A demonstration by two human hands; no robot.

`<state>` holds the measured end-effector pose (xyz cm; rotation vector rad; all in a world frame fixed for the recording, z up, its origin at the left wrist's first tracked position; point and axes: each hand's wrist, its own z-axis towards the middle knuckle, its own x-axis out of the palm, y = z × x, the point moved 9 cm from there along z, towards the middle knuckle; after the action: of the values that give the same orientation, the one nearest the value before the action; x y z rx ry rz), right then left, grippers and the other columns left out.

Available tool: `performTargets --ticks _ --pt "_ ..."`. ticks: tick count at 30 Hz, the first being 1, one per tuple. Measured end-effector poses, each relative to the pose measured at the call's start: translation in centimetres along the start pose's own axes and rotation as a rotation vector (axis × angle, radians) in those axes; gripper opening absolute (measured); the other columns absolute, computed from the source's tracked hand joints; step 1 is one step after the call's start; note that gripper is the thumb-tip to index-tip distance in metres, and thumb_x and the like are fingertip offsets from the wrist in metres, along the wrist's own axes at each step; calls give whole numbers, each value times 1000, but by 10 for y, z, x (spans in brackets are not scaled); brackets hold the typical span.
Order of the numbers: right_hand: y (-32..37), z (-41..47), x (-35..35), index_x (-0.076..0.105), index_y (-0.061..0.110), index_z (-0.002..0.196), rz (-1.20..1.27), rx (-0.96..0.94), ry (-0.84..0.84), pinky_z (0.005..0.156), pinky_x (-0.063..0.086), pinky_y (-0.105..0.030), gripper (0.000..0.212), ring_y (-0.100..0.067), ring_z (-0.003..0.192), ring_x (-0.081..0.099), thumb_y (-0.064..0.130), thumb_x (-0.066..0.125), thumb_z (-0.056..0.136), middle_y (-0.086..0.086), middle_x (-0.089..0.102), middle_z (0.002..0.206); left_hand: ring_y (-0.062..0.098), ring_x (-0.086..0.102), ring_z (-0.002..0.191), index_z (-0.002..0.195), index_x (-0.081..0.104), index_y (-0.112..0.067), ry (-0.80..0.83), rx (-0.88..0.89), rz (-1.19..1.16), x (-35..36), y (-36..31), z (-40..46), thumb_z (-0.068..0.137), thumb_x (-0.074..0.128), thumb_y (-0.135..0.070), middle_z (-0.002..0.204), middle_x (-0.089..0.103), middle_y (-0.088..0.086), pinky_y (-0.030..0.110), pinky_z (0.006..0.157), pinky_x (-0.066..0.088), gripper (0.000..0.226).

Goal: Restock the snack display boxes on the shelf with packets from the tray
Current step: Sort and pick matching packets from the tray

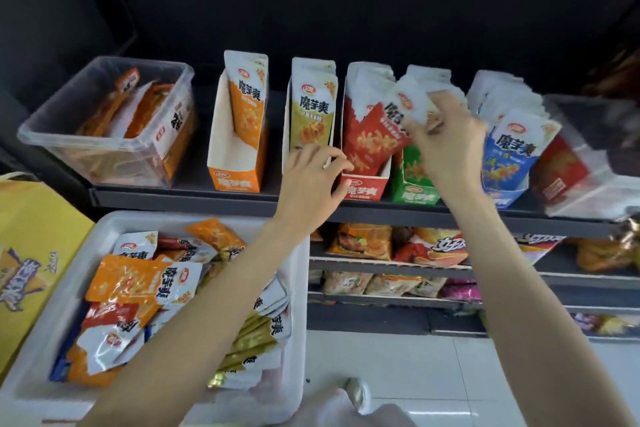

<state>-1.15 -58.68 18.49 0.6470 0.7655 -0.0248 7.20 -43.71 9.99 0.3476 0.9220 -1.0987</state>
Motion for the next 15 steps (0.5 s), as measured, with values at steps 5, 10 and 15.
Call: performTargets --ticks 5,10,15 --pt "1 8 39 54 10 122 -225 -65 81 67 34 -24 38 -26 80 64 26 64 89 -9 66 100 22 51 107 91 69 -17 17 9 -10 0 4 1 84 56 -29 103 62 0 40 92 41 19" --pt "-6 2 47 48 10 123 -344 -11 44 57 32 -28 42 -23 73 54 29 64 89 -12 48 122 22 48 109 98 70 -17 65 24 -22 1 3 -3 84 52 -32 106 62 1 40 94 41 28" --pt "10 -27 21 55 8 115 -194 -91 -191 57 41 -23 35 -16 82 54 22 67 86 -15 52 115 20 50 109 111 67 -17 -30 -3 -148 -20 2 -6 87 58 -29 108 65 1 34 94 38 29"
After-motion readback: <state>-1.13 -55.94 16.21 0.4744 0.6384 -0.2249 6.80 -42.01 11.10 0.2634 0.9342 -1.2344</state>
